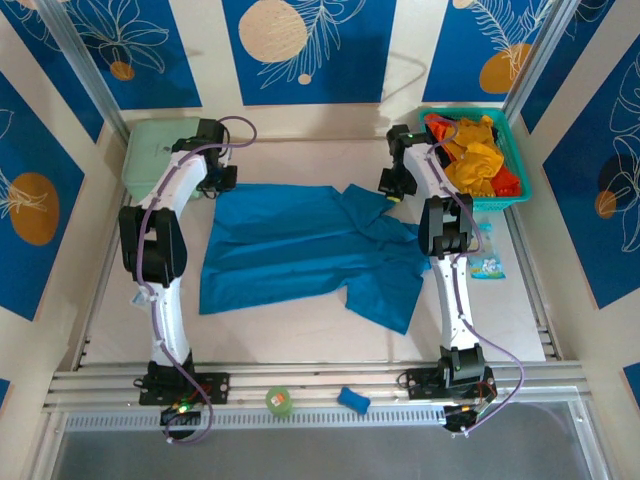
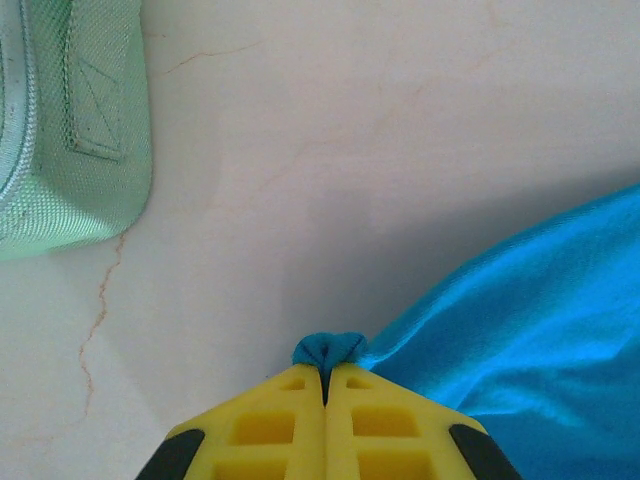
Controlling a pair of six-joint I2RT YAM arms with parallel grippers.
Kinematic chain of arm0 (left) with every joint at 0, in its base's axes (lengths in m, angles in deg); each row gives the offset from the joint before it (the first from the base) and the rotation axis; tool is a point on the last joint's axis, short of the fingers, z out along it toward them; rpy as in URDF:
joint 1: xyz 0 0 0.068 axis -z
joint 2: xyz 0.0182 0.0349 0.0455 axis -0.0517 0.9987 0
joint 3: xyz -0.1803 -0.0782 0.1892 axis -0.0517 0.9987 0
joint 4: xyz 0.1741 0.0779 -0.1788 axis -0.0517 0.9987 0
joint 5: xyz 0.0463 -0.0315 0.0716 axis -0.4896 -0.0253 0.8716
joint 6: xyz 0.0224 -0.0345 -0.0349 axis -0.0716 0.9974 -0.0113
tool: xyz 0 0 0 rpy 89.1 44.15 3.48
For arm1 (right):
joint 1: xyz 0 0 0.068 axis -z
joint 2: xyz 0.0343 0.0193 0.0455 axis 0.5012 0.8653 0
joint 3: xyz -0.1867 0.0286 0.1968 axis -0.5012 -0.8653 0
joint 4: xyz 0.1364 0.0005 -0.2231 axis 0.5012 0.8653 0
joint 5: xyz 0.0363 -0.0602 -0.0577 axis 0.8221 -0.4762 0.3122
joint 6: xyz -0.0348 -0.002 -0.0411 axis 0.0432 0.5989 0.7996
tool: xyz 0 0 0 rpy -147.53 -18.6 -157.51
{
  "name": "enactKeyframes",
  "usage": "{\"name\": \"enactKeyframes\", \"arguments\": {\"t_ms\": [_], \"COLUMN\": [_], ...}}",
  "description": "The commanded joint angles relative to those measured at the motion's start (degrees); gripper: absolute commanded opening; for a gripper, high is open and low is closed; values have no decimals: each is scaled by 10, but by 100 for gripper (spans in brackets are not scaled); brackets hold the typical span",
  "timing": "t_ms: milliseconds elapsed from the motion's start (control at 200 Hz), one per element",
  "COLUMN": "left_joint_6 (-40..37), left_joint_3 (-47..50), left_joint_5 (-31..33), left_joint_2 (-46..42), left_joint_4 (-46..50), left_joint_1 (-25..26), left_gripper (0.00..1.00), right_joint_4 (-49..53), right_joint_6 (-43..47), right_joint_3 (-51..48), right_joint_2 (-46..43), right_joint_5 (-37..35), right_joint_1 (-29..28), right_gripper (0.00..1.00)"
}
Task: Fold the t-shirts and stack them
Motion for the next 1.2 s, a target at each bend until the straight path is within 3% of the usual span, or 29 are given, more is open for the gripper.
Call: {"name": "enactKeyframes", "arguments": {"t_ms": [0,145,280,610,815,1016,1196], "left_joint_6": [-2,5,10,33,23,7,2], "left_joint_3": [1,-14,-57,-183,-178,-157,-158], "left_joint_5": [2,-6,-6,-3,-67,-100,-76], "left_joint_2": [-9,-26,-72,-241,-368,-498,-603], "left_joint_4": [-1,7,31,149,176,178,175], "left_joint_1": [4,8,20,28,27,27,27], "left_gripper": [0,0,0,0,0,0,0], "right_joint_4": [10,8,-1,-41,-47,-21,48], "right_joint_6": [1,16,43,150,210,206,194], "right_joint_3": [-10,-1,-14,-133,-153,-107,17], "right_joint_2": [18,-38,-147,-516,-703,-822,-847], "right_joint_5": [27,16,-2,-68,-97,-63,-7], "right_joint_1": [-11,-12,-16,-65,-126,-158,-158], "right_gripper": [0,0,0,0,0,0,0]}}
